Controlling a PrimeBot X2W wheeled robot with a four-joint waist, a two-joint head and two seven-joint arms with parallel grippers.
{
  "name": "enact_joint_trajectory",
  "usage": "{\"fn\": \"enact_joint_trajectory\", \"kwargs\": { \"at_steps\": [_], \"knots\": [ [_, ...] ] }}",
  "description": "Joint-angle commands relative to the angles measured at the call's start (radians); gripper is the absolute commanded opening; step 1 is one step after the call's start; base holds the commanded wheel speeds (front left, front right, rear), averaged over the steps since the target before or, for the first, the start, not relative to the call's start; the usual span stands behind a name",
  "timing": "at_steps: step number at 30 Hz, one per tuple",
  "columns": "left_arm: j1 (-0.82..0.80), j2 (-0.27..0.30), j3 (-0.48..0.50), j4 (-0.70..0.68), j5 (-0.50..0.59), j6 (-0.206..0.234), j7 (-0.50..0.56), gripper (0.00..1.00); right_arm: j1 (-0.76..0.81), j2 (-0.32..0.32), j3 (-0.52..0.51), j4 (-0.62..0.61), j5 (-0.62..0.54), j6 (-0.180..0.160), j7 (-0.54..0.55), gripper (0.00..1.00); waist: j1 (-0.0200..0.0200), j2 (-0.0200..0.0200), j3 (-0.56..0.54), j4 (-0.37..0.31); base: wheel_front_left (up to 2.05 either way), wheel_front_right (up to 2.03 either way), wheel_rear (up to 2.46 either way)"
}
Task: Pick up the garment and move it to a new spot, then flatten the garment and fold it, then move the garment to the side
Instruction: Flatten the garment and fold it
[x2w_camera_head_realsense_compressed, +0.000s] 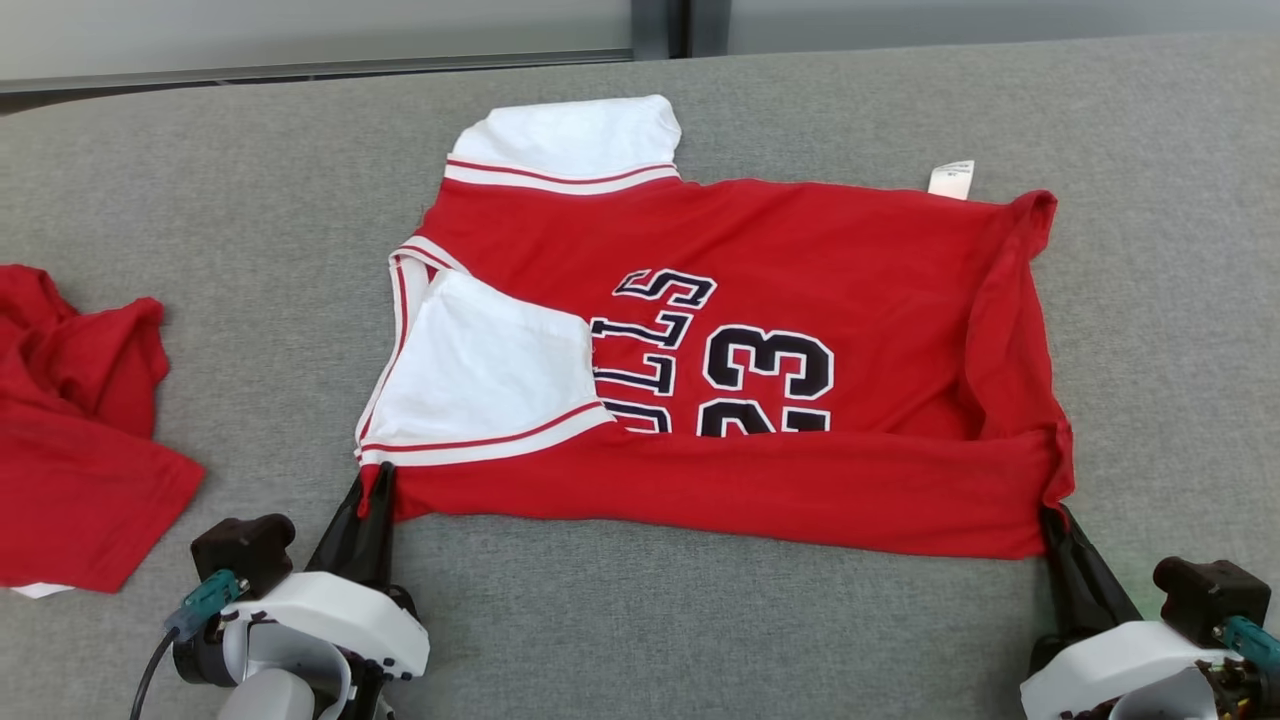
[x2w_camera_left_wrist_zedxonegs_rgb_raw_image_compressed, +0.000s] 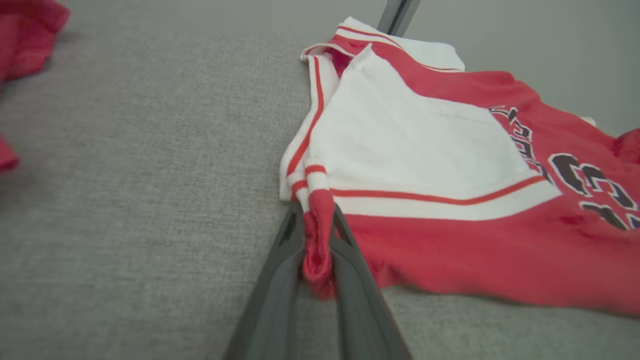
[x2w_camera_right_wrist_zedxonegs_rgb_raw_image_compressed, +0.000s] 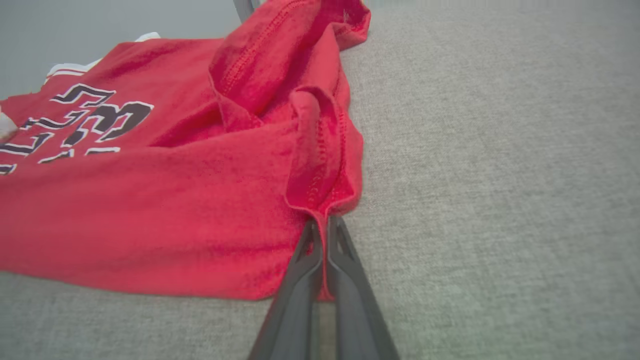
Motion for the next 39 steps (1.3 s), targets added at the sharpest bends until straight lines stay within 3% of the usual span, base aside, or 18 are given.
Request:
{"fn": "enact_joint_trajectory", "kwargs": {
  "at_steps": [1, 13, 25, 26, 27, 28, 35, 39],
  "knots": [
    [0.012, 0.011, 0.008, 0.001, -0.008, 0.001, -0.003, 0.00, 0.005, -0.004, 0.005, -0.001, 0.004, 0.000, -0.002, 0.00, 0.0000, 0.0000, -0.003, 0.004, 0.00, 0.00, 0.00],
    [0.136, 0.018, 0.030, -0.033, -0.059, 0.017, 0.016, 0.00, 0.126, -0.007, -0.010, -0.111, 0.029, 0.000, 0.054, 0.00, 0.0000, 0.0000, -0.090, 0.090, 0.00, 0.00, 0.00],
    [0.298, 0.042, 0.026, -0.115, -0.077, 0.058, 0.094, 0.00, 0.316, 0.029, -0.076, -0.180, 0.035, -0.001, 0.114, 0.00, 0.0000, 0.0000, -0.176, 0.076, 0.00, 0.00, 0.00],
    [0.302, 0.045, 0.022, -0.120, -0.071, 0.062, 0.104, 0.00, 0.314, 0.030, -0.072, -0.184, 0.033, -0.001, 0.117, 0.27, 0.0000, 0.0000, -0.178, 0.074, 0.00, 0.00, 0.00],
    [0.307, 0.047, 0.019, -0.126, -0.068, 0.068, 0.112, 0.83, 0.309, 0.027, -0.064, -0.187, 0.028, -0.001, 0.123, 0.88, 0.0000, 0.0000, -0.179, 0.073, 0.00, 0.00, 0.00],
    [0.305, 0.048, 0.019, -0.134, -0.061, 0.076, 0.107, 1.00, 0.299, 0.024, -0.059, -0.195, 0.025, -0.001, 0.118, 1.00, 0.0000, 0.0000, -0.180, 0.071, 0.00, 0.00, 0.00],
    [0.284, 0.052, 0.028, -0.263, 0.048, 0.192, -0.022, 1.00, 0.243, 0.020, -0.112, -0.320, -0.037, -0.001, 0.079, 1.00, 0.0000, 0.0000, -0.190, 0.052, 0.00, 0.00, 0.00],
    [0.263, 0.060, 0.023, -0.359, 0.091, 0.215, -0.056, 1.00, 0.202, 0.024, -0.140, -0.411, -0.093, 0.000, 0.077, 1.00, 0.0000, 0.0000, -0.190, 0.041, 0.00, 0.00, 0.00]
  ]
}}
